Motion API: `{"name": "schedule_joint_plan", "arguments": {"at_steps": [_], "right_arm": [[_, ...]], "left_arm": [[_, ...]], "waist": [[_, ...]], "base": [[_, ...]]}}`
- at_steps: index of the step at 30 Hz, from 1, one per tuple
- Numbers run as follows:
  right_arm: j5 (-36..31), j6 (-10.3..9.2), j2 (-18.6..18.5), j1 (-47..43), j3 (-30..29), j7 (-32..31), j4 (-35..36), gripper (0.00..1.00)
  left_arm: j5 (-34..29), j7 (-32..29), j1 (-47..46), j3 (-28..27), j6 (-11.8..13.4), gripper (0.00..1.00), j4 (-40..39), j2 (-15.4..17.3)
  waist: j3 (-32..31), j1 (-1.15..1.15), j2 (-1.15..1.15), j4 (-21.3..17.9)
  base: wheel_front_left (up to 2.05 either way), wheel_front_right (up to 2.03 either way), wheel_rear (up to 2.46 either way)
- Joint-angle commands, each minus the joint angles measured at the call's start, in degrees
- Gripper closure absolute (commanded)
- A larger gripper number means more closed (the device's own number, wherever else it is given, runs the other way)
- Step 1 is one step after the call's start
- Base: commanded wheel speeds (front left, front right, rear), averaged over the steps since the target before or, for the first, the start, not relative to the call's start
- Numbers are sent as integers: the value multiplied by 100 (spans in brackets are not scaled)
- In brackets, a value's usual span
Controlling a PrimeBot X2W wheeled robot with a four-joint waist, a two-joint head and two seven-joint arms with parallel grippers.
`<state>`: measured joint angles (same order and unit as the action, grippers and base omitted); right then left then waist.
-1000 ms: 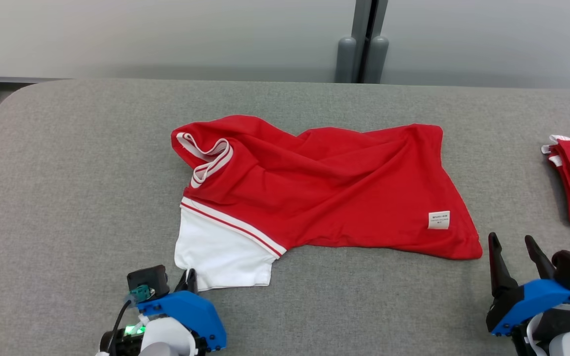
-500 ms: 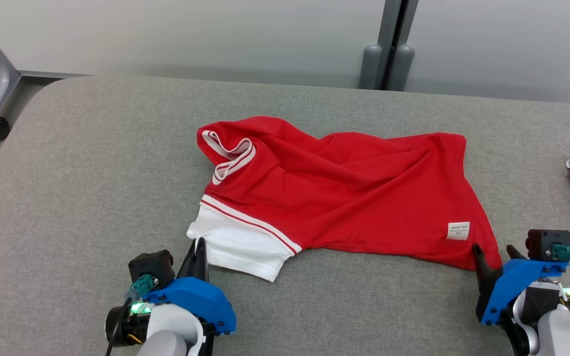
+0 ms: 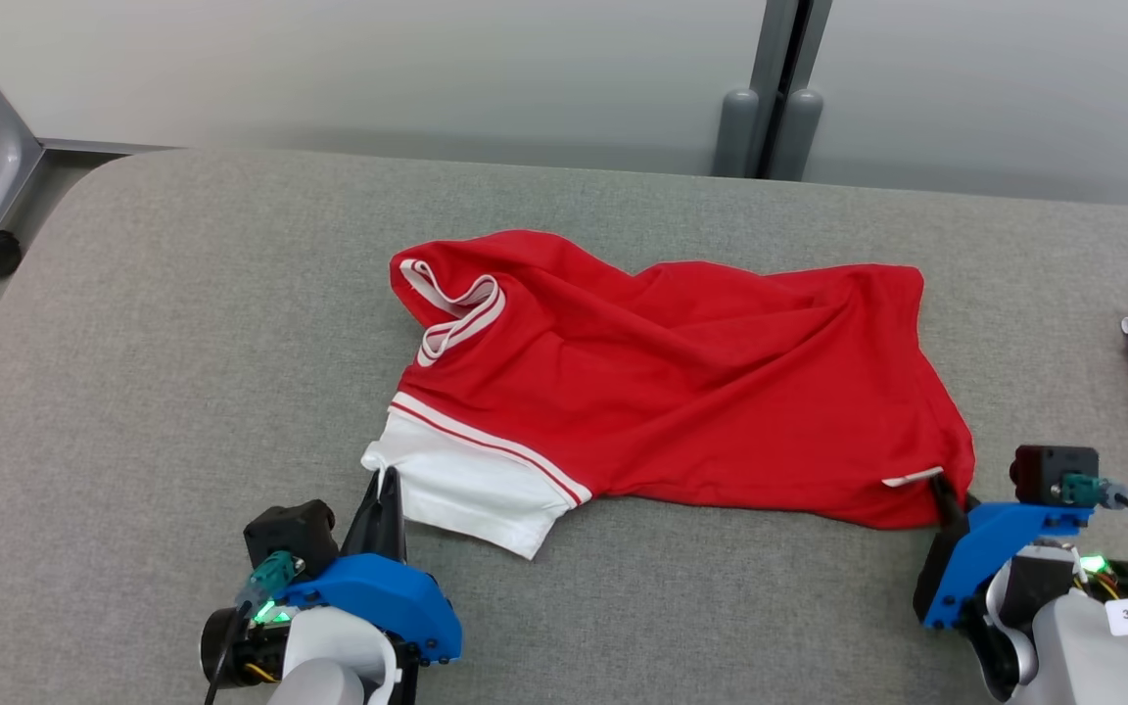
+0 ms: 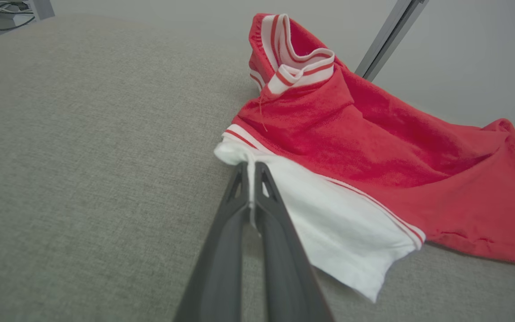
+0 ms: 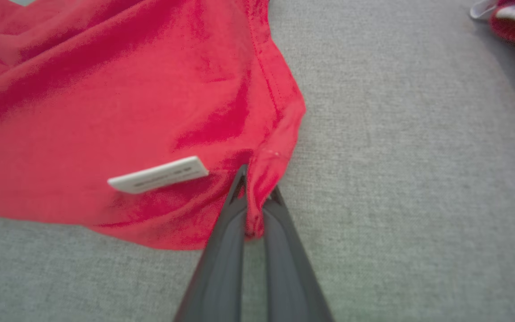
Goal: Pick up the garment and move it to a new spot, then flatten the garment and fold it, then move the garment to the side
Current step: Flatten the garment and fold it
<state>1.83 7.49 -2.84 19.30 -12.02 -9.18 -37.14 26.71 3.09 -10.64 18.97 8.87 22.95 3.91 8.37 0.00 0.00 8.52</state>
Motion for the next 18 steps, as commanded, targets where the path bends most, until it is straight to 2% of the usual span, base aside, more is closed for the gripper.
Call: {"name": "schedule_joint_plan", "arguments": {"at_steps": [1, 5, 10, 14, 18], "right_arm": [[90, 2, -15, 162, 6, 169, -11, 100], [380, 2, -37, 321, 112, 482, 32, 100], [871, 2, -135, 439, 362, 748, 413, 100], [1244, 2, -340, 424, 653, 764, 1039, 100], [1573, 2, -549, 262, 828, 623, 1990, 100]], "left_arm": [[-4, 80, -23, -46, 8, 100, -60, 55], [19, 259, -169, -98, -42, 100, -198, 91], [48, 414, -427, -209, -119, 100, -496, 199], [-7, 376, -722, -265, -197, 100, -925, 388], [-9, 358, -1065, -329, -273, 100, -1662, 566]], "waist": [[-11, 0, 0, -30], [-83, 0, 0, -98], [-269, 0, 0, -190], [-471, 0, 0, -275], [-706, 0, 0, -379]], "base": [[0, 0, 0], [0, 0, 0], [0, 0, 0], [0, 0, 0], [0, 0, 0]]}}
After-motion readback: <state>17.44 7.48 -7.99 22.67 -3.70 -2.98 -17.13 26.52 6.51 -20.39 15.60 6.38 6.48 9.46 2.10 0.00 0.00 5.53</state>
